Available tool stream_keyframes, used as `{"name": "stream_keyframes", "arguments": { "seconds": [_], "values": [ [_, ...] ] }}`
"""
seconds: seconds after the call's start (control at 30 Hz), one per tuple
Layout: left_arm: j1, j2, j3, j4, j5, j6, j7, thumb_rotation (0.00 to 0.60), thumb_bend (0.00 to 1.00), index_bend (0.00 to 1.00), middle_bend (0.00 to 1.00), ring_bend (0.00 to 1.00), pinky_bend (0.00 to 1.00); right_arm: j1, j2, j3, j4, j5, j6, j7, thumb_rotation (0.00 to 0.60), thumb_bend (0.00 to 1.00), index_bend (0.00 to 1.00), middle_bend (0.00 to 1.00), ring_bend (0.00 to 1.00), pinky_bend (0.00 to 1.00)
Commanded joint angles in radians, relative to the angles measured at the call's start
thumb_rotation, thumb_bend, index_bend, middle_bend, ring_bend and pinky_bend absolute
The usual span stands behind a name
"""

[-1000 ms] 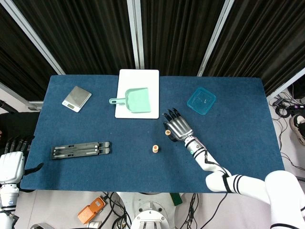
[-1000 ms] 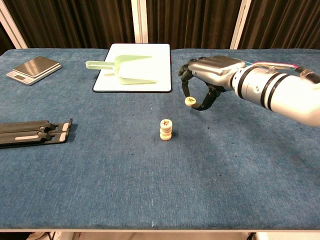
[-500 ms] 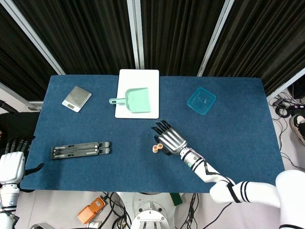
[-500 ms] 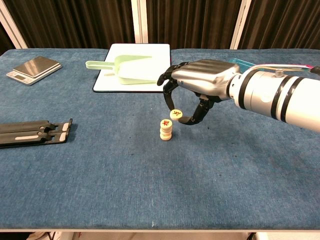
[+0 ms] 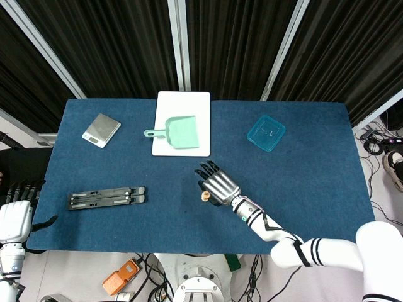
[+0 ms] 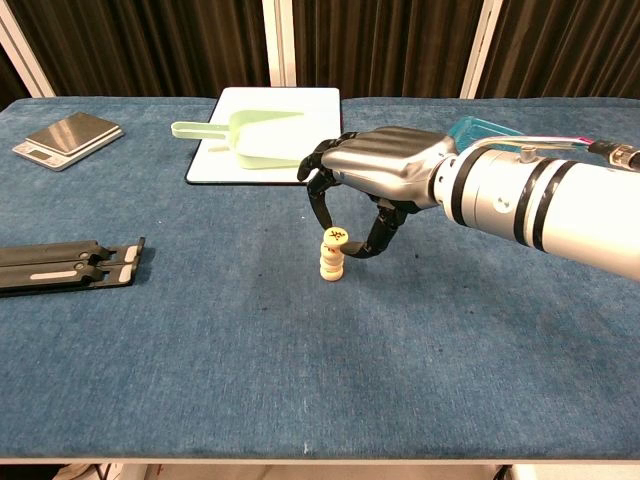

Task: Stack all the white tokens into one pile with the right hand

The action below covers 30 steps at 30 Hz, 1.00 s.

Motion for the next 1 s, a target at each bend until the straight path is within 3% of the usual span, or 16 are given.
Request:
{"name": "stream_keyframes", "arguments": {
  "seconds": [0.03, 0.7, 0.9, 1.0],
  "values": [
    [0.0, -0.002, 0.001, 0.003, -0.001, -0.002, -0.002, 0.6, 0.09, 0.17, 0.14, 0.07, 0.0, 0.003, -0.003, -0.001, 0.002, 0.003, -0.001, -0.001, 0.6, 0.47, 0.52, 0.18, 0.08, 0.08],
    [-0.001, -0.006, -0.001, 0.012, -0.004, -0.006, -0.008, 0.6, 0.08, 0.17, 0.14, 0.07, 0.0, 0.009, -0.015, -0.008, 0.012, -0.014, 0.011, 0.018, 0.6, 0.46, 0.49, 0.18, 0.08, 0.08],
    [-0.004, -0.007, -0.002, 0.013, -0.003, -0.009, -0.01, 0.6, 0.08, 0.17, 0.14, 0.07, 0.0, -0.023, 0.025, -0.002, -0.02, -0.061, 0.083, 0.046, 0.6, 0.46, 0.47, 0.18, 0.08, 0.08],
    [-0.009, -0.009, -0.005, 0.015, 0.001, -0.011, -0.012, 0.6, 0.09, 0.17, 0.14, 0.07, 0.0, -0.073, 0.085, -0.013, -0.059, -0.079, 0.164, 0.029, 0.6, 0.46, 0.39, 0.18, 0.08, 0.08]
  ]
}}
